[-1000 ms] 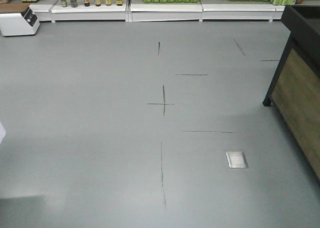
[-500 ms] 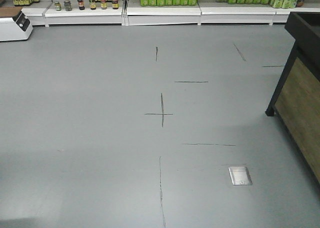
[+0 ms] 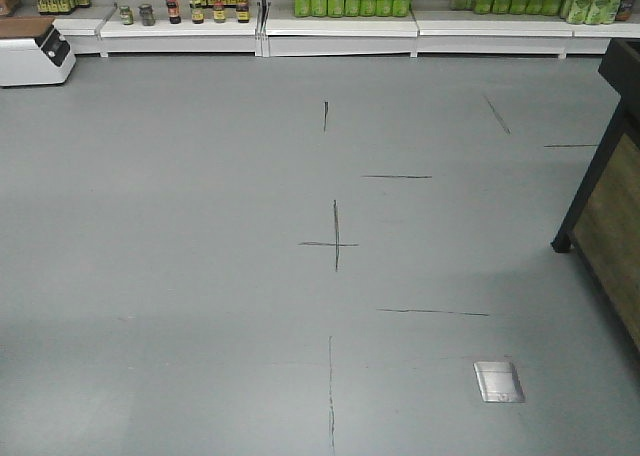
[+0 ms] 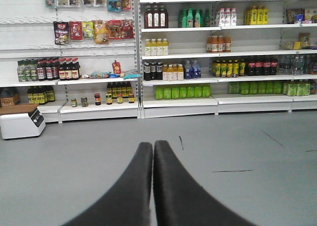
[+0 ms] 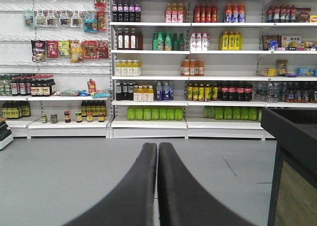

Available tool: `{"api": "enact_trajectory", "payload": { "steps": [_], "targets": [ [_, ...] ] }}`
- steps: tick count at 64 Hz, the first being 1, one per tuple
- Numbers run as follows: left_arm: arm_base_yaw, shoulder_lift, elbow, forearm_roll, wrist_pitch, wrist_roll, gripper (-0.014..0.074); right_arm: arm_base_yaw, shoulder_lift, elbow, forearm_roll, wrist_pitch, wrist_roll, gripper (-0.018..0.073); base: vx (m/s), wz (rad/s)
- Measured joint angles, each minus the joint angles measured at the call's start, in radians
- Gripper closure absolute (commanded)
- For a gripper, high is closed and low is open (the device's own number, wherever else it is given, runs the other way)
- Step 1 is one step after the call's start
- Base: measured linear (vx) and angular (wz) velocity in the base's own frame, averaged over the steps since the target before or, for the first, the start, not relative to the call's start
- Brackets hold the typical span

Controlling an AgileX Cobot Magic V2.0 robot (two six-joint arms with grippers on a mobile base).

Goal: Pick three apples into basket with both arms
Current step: 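Drive the base forward across the floor toward the fruit tables, then turn the base toward the fruit table holding the light-blue basket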

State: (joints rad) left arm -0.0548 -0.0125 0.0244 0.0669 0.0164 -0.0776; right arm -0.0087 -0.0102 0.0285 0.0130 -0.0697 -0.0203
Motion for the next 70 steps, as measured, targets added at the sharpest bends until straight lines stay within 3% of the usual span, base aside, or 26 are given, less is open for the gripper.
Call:
{"api": "enact_trajectory", "payload": {
  "steps": [35, 70],
  "targets": [
    [0.000, 0.000, 0.000, 0.000, 0.000, 0.000, 0.0603, 0.000, 0.000, 0.000, 0.000, 0.000, 0.000, 0.0568, 0.15, -0.04],
    [0.000, 0.000, 0.000, 0.000, 0.000, 0.000, 0.0603, 0.000, 0.000, 0.000, 0.000, 0.000, 0.000, 0.0568, 0.11, -0.38]
  ]
}}
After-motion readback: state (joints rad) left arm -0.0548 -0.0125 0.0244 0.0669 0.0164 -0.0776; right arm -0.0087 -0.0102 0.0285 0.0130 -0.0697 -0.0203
